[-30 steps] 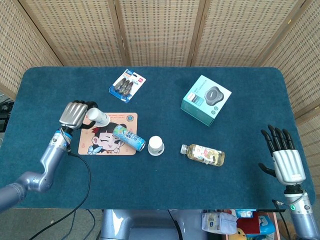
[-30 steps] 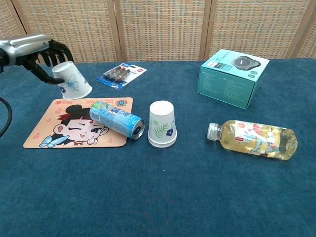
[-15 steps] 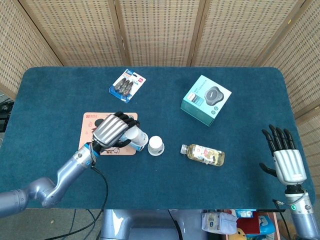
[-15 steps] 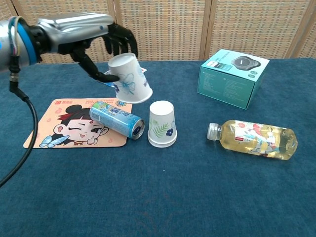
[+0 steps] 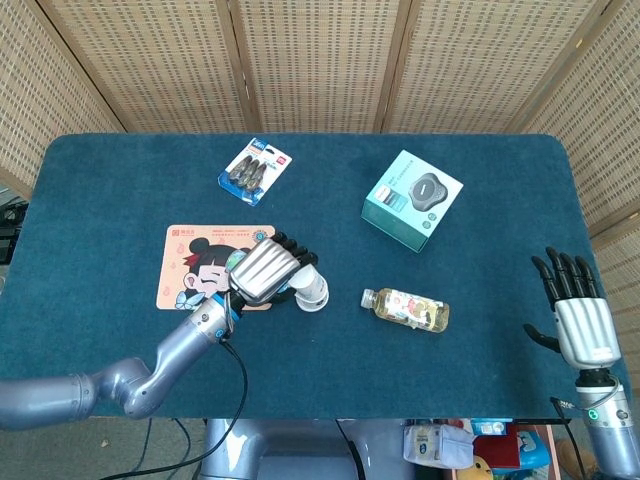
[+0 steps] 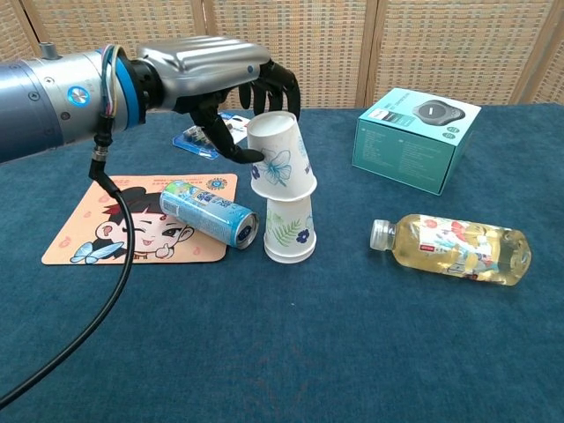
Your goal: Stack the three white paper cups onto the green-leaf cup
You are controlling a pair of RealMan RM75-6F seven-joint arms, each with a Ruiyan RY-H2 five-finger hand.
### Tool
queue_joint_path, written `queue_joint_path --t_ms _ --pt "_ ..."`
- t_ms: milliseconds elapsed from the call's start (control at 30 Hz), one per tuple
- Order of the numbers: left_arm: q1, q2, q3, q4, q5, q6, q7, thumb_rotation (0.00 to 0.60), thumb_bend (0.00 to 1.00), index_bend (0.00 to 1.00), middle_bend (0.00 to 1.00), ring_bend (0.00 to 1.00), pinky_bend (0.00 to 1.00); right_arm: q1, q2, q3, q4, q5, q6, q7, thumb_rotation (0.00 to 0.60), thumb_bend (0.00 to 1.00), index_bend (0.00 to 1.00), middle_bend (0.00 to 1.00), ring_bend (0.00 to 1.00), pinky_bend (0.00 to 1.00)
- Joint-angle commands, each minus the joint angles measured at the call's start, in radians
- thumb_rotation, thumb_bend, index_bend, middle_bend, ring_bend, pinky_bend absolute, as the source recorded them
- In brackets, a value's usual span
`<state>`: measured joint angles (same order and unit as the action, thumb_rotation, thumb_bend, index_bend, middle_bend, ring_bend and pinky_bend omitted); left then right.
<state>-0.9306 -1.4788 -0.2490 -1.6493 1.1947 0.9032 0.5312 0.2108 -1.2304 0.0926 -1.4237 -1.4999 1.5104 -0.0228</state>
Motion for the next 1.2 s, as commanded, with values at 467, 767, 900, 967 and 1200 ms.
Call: queue_joint_path --t_ms 467,767,900,967,1200 --pt "-0.040 -0.048 0.018 0.044 -0.047 0.028 0.070 0.600 0.33 0.35 0.41 0.34 0.30 -0.005 0.004 0.012 0.001 0.001 -0.007 0.013 0.600 0.00 0.06 0.00 0.00 0.00" --pt "-0.048 -0.065 0.037 0.058 -0.076 0.031 0.083 0.600 0.33 0.25 0.22 0.23 0.28 -0.007 0.008 0.017 -0.003 -0.003 -0.007 0.018 0.600 0.00 0.07 0.00 0.00 0.00" --pt "-0.048 -0.066 0.041 0.057 -0.076 0.026 0.055 0.600 0.33 0.03 0.03 0.14 0.26 -0.009 0.010 0.019 -0.005 -0.003 -0.008 0.020 0.600 0.00 0.07 0.00 0.00 0.00" --pt "-0.048 -0.064 0.044 0.057 -0.067 0.028 0.047 0.600 0.31 0.00 0.00 0.08 0.23 -0.010 0.010 0.020 -0.005 -0.004 -0.009 0.020 0.600 0.00 0.07 0.00 0.00 0.00" --pt "-0.019 -0.046 0.045 0.026 -0.048 0.073 -0.002 0.600 0.25 0.00 0.00 0.00 0.10 -0.010 0.010 0.019 -0.007 -0.006 -0.015 0.022 0.600 0.00 0.07 0.00 0.00 0.00"
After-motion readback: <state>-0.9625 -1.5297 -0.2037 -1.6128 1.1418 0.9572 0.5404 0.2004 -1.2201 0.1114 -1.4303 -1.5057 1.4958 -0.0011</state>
